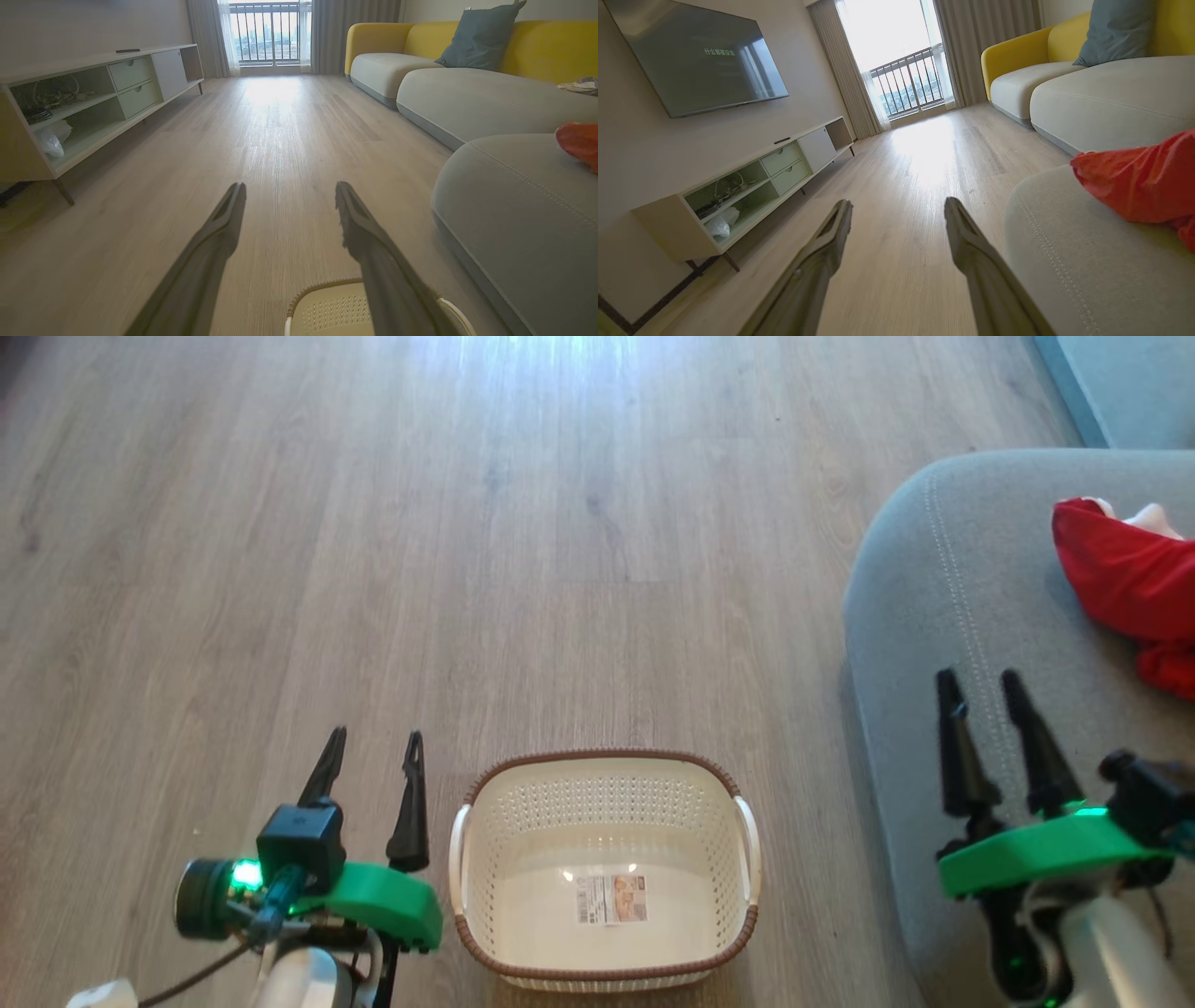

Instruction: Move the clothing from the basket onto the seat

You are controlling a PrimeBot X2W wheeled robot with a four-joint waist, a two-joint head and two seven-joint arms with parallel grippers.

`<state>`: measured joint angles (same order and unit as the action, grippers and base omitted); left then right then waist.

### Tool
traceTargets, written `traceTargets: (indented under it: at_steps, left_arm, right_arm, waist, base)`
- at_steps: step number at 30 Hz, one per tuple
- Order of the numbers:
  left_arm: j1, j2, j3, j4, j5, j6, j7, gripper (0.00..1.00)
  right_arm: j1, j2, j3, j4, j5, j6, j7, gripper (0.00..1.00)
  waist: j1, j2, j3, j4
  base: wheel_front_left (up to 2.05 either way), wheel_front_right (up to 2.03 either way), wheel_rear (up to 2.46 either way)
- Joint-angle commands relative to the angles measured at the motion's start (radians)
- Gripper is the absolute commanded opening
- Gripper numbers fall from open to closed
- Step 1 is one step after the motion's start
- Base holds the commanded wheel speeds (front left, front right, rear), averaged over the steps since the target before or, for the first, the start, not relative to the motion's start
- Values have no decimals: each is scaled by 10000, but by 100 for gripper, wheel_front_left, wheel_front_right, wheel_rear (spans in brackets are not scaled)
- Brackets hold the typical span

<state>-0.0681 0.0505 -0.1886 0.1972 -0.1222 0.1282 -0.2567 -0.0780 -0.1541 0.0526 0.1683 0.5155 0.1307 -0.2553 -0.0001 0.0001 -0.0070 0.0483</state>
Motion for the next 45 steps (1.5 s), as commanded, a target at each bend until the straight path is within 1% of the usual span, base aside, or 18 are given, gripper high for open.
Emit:
traceTargets:
  at_steps: [1,5,7,16,22,31,41,45]
  left_arm:
    - [-190,-2,435,-251,-55,156,-51,100]
    - [-73,-2,428,-126,-100,291,-51,100]
    - [-33,-2,382,-50,-123,282,-51,100]
    - [-2,-2,451,-78,-269,371,-51,100]
    - [14,-2,484,-28,-694,117,-51,100]
    - [1,-3,553,-97,-637,31,-51,100]
    - [25,-3,548,-54,-932,-639,-51,100]
    - [58,-3,609,-158,-957,-762,-51,100]
  right_arm:
    - [-106,31,183,-250,-140,0,-64,100]
    - [75,273,183,-204,-350,0,-64,100]
    - [148,361,206,-197,-415,0,-64,100]
    - [184,480,338,-153,-752,0,-64,100]
    - [190,517,323,-95,-770,0,-64,100]
    - [150,509,291,-93,-933,0,-64,100]
    - [116,595,234,2,-1044,0,-64,100]
    - [130,639,231,22,-1029,0,-64,100]
  waist:
    - [1,-1,-26,55]
    - [1,-1,-86,138]
    - [1,-1,-105,183]
    - [1,-1,-106,246]
    - [1,-1,-95,252]
    - [1,-1,-71,223]
    - [1,-1,-54,162]
    - [1,-1,-29,156]
  base:
    - [0,0,0]
    - [0,0,0]
    - [0,0,0]
    - [0,0,0]
    - [0,0,0]
    - [0,0,0]
    - [0,0,0]
    - [0,0,0]
